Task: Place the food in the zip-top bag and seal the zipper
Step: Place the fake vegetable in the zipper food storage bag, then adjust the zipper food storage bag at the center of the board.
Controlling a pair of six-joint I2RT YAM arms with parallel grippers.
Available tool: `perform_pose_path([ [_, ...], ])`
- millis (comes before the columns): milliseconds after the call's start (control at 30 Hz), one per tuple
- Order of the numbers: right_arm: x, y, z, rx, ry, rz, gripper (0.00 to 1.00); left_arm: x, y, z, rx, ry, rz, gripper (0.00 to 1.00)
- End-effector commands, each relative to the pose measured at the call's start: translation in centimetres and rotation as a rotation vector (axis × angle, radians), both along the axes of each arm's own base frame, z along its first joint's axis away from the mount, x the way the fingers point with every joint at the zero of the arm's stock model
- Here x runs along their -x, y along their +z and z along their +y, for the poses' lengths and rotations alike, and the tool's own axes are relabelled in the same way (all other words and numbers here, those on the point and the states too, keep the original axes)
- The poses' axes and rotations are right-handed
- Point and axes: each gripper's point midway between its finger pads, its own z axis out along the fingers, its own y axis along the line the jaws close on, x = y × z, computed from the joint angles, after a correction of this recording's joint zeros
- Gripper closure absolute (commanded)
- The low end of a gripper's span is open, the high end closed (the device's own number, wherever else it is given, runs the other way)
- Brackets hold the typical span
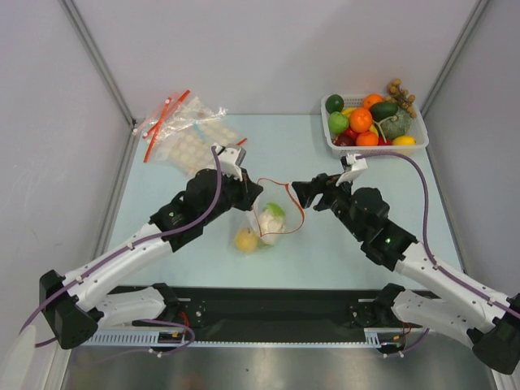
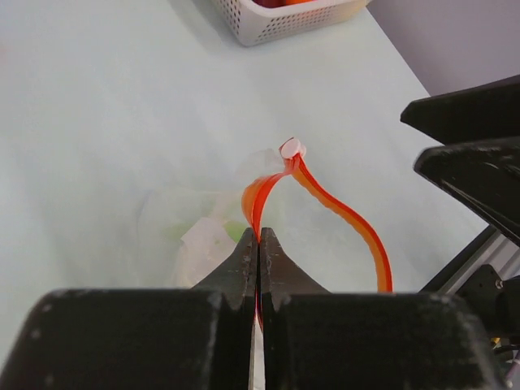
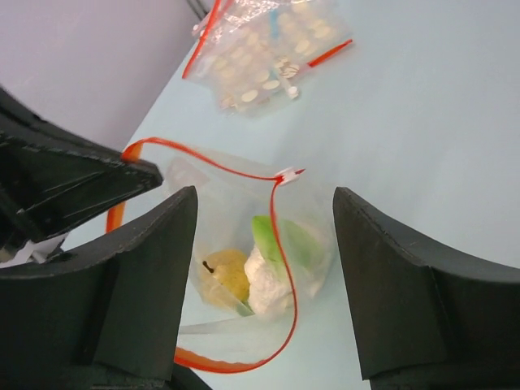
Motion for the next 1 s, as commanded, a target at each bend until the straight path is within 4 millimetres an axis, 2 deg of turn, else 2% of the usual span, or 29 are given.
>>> perform_pose_path([
  [0,-1.1,-0.6,-0.4,0.086,-0.052,0.058,0.28,-0.4,3.2,0.8,0.057,0.032,-0.082,1.0],
  [67,-0.8,-1.3,0.5,0.11,-0.007,0.093,0.27,-0.6,3.1,0.9,0.05,0.043,-0.082,1.0],
  [133,-1.1,-3.0,1.0,0.154,-0.007,0.162,0.27,-0.7,3.0,1.1,0.044,0.058,-0.084,1.0],
  [167,-1.1,-2.7,1.3,0.158,0.004,0.171,0.27,-0.9,2.9,1.4,0.037,0.074,-0.084,0.99],
  [200,-1.2,-4.0,1.7,0.193,0.01,0.211,0.27,-1.0,2.9,1.6,0.033,0.083,-0.083,0.99],
  [267,-0.6,-3.8,2.7,0.196,0.053,0.226,0.28,-1.2,2.7,2.0,0.021,0.109,-0.084,1.0],
  [367,-0.5,-5.4,3.6,0.256,0.057,0.271,0.29,-1.4,2.7,2.2,0.017,0.125,-0.086,1.0],
  [400,-0.2,-5.1,4.3,0.266,0.067,0.265,0.29,-1.5,2.6,2.4,0.012,0.134,-0.085,1.0],
  [433,-0.1,-5.9,4.7,0.298,0.067,0.281,0.29,-1.5,2.6,2.4,0.01,0.138,-0.085,1.0],
  [500,-0.2,-6.2,5.1,0.317,0.062,0.28,0.3,-1.7,2.5,2.7,-0.001,0.151,-0.082,1.0],
  [633,0.3,-7.3,6.7,0.363,0.092,0.289,0.35,-1.9,2.5,3.2,-0.014,0.182,-0.081,1.0],
  [900,-0.1,-8.8,6.9,0.417,0.066,0.3,0.45,-2.5,2.6,6.1,-0.047,0.326,-0.088,1.0],
  [967,-0.1,-8.9,7.2,0.418,0.078,0.303,0.57,-2.5,2.5,6.4,-0.048,0.342,-0.088,1.0],
])
